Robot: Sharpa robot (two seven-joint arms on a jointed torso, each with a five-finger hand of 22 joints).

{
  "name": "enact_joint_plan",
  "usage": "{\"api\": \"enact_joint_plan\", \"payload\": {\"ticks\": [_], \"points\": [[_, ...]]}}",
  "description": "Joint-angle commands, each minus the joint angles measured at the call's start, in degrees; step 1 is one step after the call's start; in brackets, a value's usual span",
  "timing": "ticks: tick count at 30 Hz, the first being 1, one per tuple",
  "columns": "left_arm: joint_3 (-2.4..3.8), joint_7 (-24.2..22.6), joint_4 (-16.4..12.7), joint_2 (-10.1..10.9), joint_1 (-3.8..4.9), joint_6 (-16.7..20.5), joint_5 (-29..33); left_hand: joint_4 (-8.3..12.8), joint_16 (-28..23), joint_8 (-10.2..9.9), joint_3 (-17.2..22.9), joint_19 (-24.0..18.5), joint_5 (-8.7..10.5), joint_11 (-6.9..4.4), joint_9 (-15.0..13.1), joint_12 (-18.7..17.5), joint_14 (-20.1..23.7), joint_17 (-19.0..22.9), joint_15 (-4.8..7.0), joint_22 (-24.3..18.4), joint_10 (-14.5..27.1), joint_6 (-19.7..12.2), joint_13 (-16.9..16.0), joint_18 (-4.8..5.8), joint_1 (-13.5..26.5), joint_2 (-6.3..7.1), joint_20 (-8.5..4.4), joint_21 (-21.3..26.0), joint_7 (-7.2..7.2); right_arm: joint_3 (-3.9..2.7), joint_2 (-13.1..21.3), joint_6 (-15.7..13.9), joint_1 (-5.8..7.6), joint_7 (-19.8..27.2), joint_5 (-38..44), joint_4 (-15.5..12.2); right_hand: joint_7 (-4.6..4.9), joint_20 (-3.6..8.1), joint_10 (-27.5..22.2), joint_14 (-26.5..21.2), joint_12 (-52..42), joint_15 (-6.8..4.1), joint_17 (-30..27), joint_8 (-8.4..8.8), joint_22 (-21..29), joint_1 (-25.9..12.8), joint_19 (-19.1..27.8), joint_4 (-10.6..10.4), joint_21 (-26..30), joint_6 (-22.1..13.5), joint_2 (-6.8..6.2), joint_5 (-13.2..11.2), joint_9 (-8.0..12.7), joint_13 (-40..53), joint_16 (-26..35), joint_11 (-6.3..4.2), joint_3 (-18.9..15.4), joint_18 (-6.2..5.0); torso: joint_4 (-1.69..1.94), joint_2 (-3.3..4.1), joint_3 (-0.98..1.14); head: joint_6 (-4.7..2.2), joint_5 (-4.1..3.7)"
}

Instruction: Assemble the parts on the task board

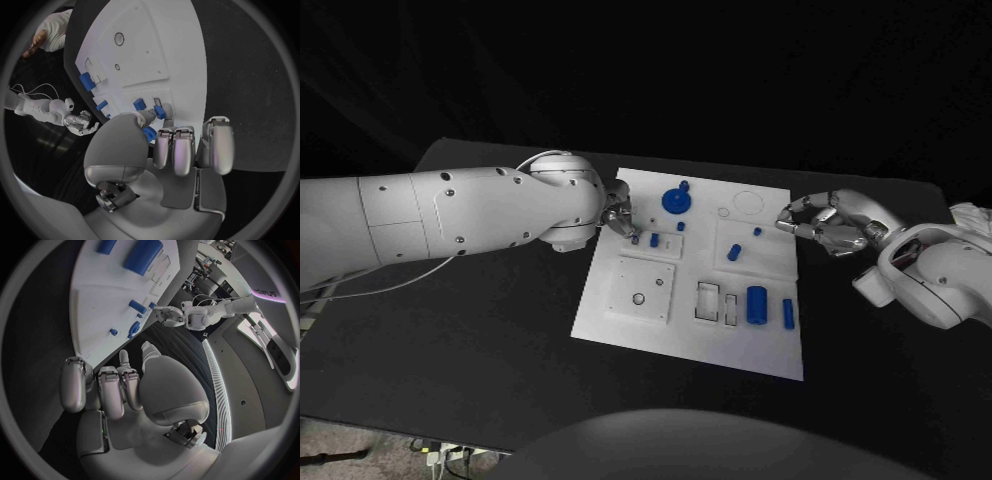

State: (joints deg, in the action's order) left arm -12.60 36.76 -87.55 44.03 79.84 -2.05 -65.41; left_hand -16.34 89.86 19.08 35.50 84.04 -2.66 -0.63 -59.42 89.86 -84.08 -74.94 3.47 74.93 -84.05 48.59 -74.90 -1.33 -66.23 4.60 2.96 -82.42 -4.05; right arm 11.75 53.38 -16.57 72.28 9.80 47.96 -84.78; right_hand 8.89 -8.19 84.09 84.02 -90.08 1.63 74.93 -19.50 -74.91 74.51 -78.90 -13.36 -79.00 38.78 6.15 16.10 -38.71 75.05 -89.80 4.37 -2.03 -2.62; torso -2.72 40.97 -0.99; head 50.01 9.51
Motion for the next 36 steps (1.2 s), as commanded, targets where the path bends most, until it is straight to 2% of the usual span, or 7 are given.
{"api": "enact_joint_plan", "payload": {"ticks": [1,8,11,16,25,31,36], "points": [[-0.25,-2.2,0.3,0.0,-0.30,0.2,1.3,0.5,0.1,-0.5,0.3,1.1,-0.26,0.20,0.3,0.1,-5.9,-15.1,-0.40,11.8,-6.0,-0.3,-15.1,-0.66,-0.2,-0.78,0.31,0.2,-0.04,0.00,0.0,0.8,-0.05,0.1,0.1,-0.1,0.03,-0.04,5.9,6.0,0.1,0.23,15.1,0.26,-10.6,0.7,0.4,0.4,0.3,-0.5,0.07,0.3,0.1,14.9,-0.2,0.43,0.0,-0.81,0.01,0.00,0.03,-0.01,0.05],[-0.25,-6.1,0.4,0.0,-0.30,0.9,2.2,4.6,0.1,-0.4,5.3,1.1,-0.32,-0.11,0.5,0.1,-5.9,-15.1,-0.16,11.9,-6.0,0.2,-15.1,-0.68,-3.7,-1.55,0.20,0.2,0.14,0.00,0.0,0.7,-0.06,0.1,0.1,-0.1,0.03,-0.04,5.9,6.0,0.1,0.23,15.1,0.26,-10.6,0.7,0.4,0.4,0.3,-0.5,0.07,0.3,0.1,14.9,-0.2,0.43,0.0,-0.81,-0.03,0.00,0.01,-0.01,0.10],[-0.25,-7.0,0.4,0.0,-0.30,1.3,2.3,6.8,0.1,0.9,7.6,1.1,-0.46,-0.03,-0.3,0.1,-5.9,-15.1,-0.16,12.0,-6.0,0.9,-15.1,-0.67,-4.5,-0.83,0.15,0.2,0.13,0.00,0.0,0.7,-0.06,0.1,0.1,-0.1,0.03,-0.04,5.9,6.0,0.1,0.23,15.1,0.26,-10.6,0.7,0.4,0.4,0.3,-0.5,0.07,0.3,0.1,14.9,-0.2,0.43,0.0,-0.81,-0.06,0.01,0.00,-0.01,0.05],[-0.25,-7.5,0.4,0.2,-0.31,2.6,2.3,9.2,0.1,5.4,10.7,1.4,-1.05,-0.15,-3.3,0.1,-5.9,-15.1,-0.13,12.4,-6.0,3.1,-15.1,-0.56,-3.9,0.80,0.17,-0.3,0.69,0.00,0.0,0.6,-0.06,0.2,0.1,-0.1,0.03,-0.05,5.9,6.0,0.1,0.24,15.1,0.25,-10.5,0.7,0.4,0.4,0.3,-0.5,0.12,0.4,0.1,14.9,-0.2,0.44,0.0,-0.81,-0.05,0.02,-0.02,-0.01,-0.01],[-0.11,-6.4,-1.2,1.4,-0.08,3.8,0.3,9.2,0.1,9.8,12.3,1.9,-1.93,-0.90,-5.9,0.1,-5.9,-15.1,0.47,12.8,-6.0,4.2,-15.1,-0.41,-1.5,1.94,-0.36,-0.9,1.63,0.00,0.2,0.5,-0.06,0.1,0.1,-0.2,0.03,-0.05,5.9,6.0,0.1,0.24,15.1,0.24,-10.5,0.7,0.5,0.4,0.4,-0.5,0.13,0.4,0.1,14.9,-0.2,0.45,0.0,-0.84,0.02,-0.01,0.07,-0.01,-0.36],[-0.02,-1.6,-3.2,2.1,0.91,0.9,-2.5,8.6,0.1,11.9,10.2,2.0,-4.03,-1.45,-7.1,0.1,-5.9,-15.1,0.91,12.8,-6.0,4.4,-15.1,-0.38,0.0,3.03,-0.80,-0.9,2.27,0.00,0.3,0.5,-0.06,0.0,0.1,-0.3,0.03,-0.05,5.9,6.0,0.1,0.24,15.1,0.24,-10.5,0.7,0.5,0.4,0.5,-0.5,0.13,0.4,0.1,14.9,-0.2,0.45,0.0,-0.85,-0.01,0.07,0.05,-0.01,-0.23],[0.00,3.3,-4.0,2.2,1.72,-2.6,-3.7,7.3,0.1,12.7,7.7,2.1,-5.13,-1.64,-7.7,0.1,-5.9,-15.1,1.15,12.8,-6.0,4.1,-15.1,-0.37,1.3,2.79,-1.02,-0.9,2.54,0.00,0.3,0.5,-0.05,-0.1,0.1,-0.5,0.03,-0.05,5.9,6.0,0.1,0.24,15.1,0.24,-10.5,0.7,0.5,0.4,0.5,-0.5,0.13,0.4,0.1,14.9,-0.2,0.45,0.0,-0.85,0.00,0.04,0.07,-0.01,-0.07]]}}
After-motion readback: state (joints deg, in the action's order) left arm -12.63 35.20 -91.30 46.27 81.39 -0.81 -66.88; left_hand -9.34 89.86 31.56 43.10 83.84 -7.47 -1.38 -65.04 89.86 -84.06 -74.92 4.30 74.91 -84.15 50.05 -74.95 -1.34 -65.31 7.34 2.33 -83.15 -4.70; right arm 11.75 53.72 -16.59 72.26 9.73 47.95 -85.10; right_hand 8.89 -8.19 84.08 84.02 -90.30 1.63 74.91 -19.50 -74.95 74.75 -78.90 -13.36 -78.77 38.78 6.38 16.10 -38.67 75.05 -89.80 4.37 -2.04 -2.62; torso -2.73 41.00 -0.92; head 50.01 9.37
